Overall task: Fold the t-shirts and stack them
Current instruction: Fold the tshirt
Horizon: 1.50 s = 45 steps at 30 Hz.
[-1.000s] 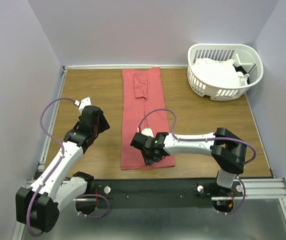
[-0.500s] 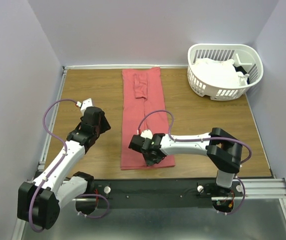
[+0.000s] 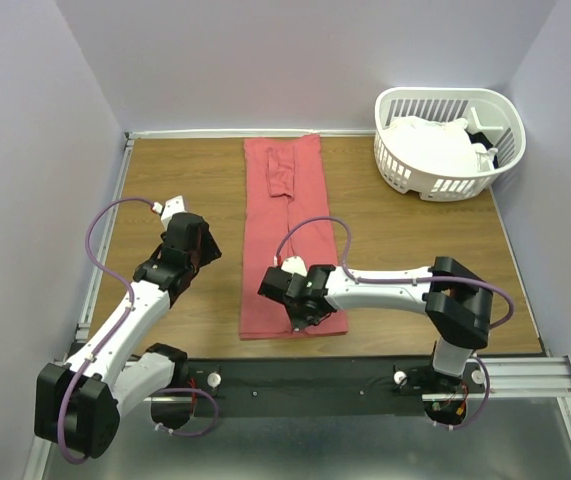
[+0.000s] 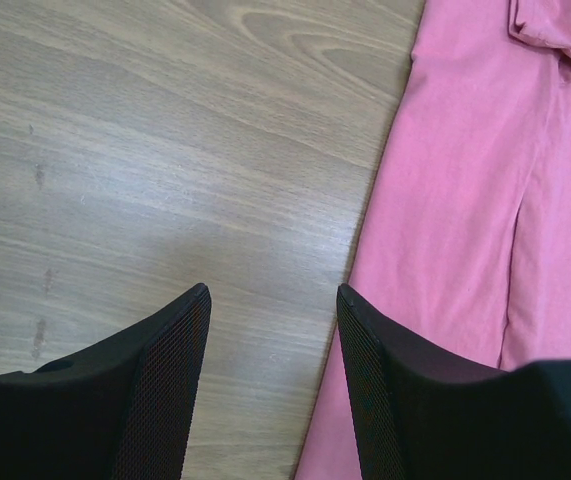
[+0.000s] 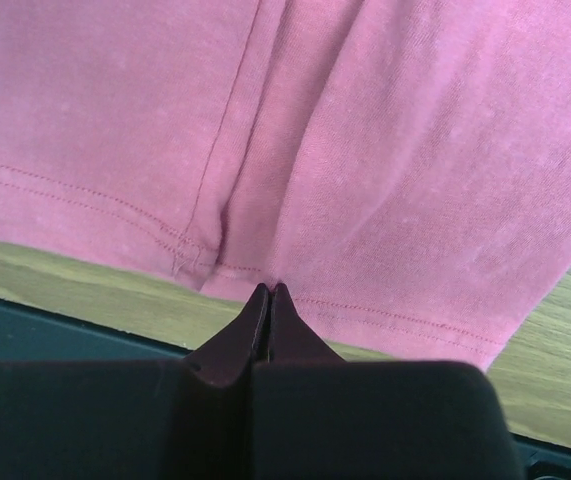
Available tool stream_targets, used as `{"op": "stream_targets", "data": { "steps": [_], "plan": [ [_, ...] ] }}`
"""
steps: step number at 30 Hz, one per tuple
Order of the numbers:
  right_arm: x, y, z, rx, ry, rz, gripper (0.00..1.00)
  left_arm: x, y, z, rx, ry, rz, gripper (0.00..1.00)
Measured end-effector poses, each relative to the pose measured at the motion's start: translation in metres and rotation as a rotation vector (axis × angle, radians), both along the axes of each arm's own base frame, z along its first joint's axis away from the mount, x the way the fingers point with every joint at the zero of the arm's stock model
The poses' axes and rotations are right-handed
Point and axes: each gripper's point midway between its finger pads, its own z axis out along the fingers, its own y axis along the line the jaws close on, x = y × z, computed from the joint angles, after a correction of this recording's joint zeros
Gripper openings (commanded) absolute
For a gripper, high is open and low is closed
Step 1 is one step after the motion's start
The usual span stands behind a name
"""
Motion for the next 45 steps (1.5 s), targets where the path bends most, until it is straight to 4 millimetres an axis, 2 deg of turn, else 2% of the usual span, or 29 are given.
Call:
{"op": "stream_targets", "data": {
  "steps": [8,16,18,19,23,24,25,27,29,31,33,35,37,38,42,45],
  "plan": [
    [0.000,0.002,0.008,0.024,-0.006,0.001,0.01,0.001,0.000,-0.001,0.002,0.001,-0.001,0.61],
    [-0.012,-0.007,-0.010,0.019,0.046,0.013,0.02,0.002,-0.003,-0.004,0.000,0.010,-0.013,0.61],
    [-0.015,-0.009,-0.014,0.017,0.058,0.016,0.07,0.002,-0.005,-0.007,-0.002,0.022,-0.023,0.61],
    [-0.016,-0.009,-0.015,0.018,0.060,0.016,0.13,0.002,-0.006,-0.009,-0.003,0.029,-0.029,0.61],
    [-0.015,-0.006,-0.015,0.034,0.060,0.022,0.14,0.002,-0.012,-0.014,-0.021,0.045,-0.058,0.61],
    [-0.015,-0.004,-0.015,0.039,0.058,0.024,0.18,0.001,-0.015,-0.015,-0.030,0.050,-0.070,0.61],
    [-0.015,-0.003,-0.014,0.046,0.055,0.026,0.27,0.000,-0.018,-0.017,-0.038,0.055,-0.081,0.61],
    [-0.014,-0.001,-0.011,0.063,0.051,0.026,0.34,-0.002,-0.022,-0.020,-0.048,0.068,-0.100,0.61],
    [-0.014,-0.001,-0.004,0.088,0.043,0.027,0.48,-0.005,-0.028,-0.023,-0.064,0.086,-0.125,0.61],
    [-0.015,-0.001,0.008,0.126,0.029,0.022,0.52,-0.010,-0.035,-0.027,-0.079,0.112,-0.152,0.62],
    [-0.014,-0.005,0.024,0.180,0.009,0.009,0.52,-0.017,-0.042,-0.032,-0.089,0.143,-0.179,0.62],
    [-0.013,-0.014,0.039,0.231,-0.010,-0.016,0.53,-0.027,-0.050,-0.037,-0.095,0.181,-0.212,0.62],
    [-0.008,-0.027,0.046,0.266,-0.022,-0.059,0.54,-0.037,-0.060,-0.043,-0.098,0.222,-0.251,0.62],
    [-0.003,-0.043,0.045,0.271,-0.026,-0.107,0.54,-0.042,-0.064,-0.046,-0.097,0.238,-0.268,0.62],
    [0.007,-0.092,0.023,0.243,-0.001,-0.255,0.57,-0.063,-0.081,-0.059,-0.078,0.324,-0.333,0.62],
    [0.000,-0.118,0.006,0.217,0.040,-0.312,0.58,-0.074,-0.086,-0.068,-0.067,0.376,-0.359,0.62]
  ]
}}
